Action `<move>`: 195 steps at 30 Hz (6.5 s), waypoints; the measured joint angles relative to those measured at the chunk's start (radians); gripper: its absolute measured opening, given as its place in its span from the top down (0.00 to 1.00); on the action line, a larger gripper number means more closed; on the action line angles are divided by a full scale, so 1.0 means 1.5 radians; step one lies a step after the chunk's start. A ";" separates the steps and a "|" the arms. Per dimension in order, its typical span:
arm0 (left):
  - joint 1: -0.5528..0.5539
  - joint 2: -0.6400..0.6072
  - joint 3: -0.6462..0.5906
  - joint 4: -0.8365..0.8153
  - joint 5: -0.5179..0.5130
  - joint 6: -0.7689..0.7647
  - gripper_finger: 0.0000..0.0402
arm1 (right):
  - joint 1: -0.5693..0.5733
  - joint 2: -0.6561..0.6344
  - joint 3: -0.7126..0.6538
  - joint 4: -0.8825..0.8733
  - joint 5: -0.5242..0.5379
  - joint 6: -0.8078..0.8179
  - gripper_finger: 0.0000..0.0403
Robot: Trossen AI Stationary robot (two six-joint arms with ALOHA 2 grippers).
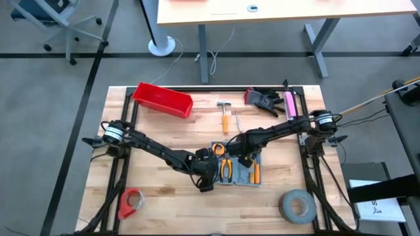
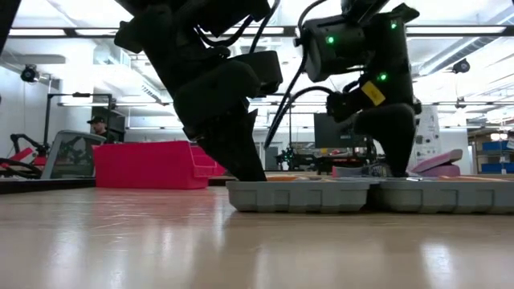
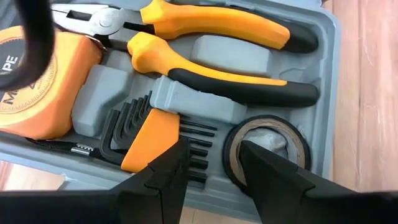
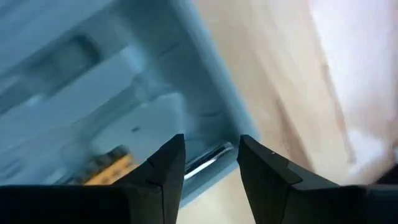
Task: Prefit tool cases
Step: Remove the yellow screwdriver from the prefit tool case to the table
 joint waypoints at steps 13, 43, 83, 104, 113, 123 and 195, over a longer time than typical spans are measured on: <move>0.001 0.000 -0.001 0.004 -0.001 -0.006 0.62 | -0.001 -0.001 -0.053 0.001 -0.027 0.046 0.71; 0.000 0.000 -0.001 -0.006 0.001 -0.011 0.62 | 0.075 -0.002 -0.009 -0.062 -0.146 -0.151 0.74; 0.005 -0.021 -0.003 -0.050 -0.007 -0.033 0.62 | 0.165 -0.085 -0.057 0.004 -0.068 -0.381 0.50; 0.005 -0.022 -0.003 -0.050 -0.007 -0.034 0.61 | 0.167 -0.085 -0.141 0.101 -0.058 -0.357 0.90; 0.005 -0.022 -0.003 -0.051 -0.007 -0.034 0.62 | 0.167 -0.086 -0.108 0.057 -0.070 -0.357 0.97; 0.001 -0.027 -0.002 -0.057 0.012 -0.071 0.61 | 0.164 -0.184 -0.078 -0.052 0.006 -0.372 0.97; -0.032 -0.265 -0.099 -0.021 -0.114 -0.096 0.65 | -0.320 -0.156 -0.130 0.160 -0.057 -0.284 0.68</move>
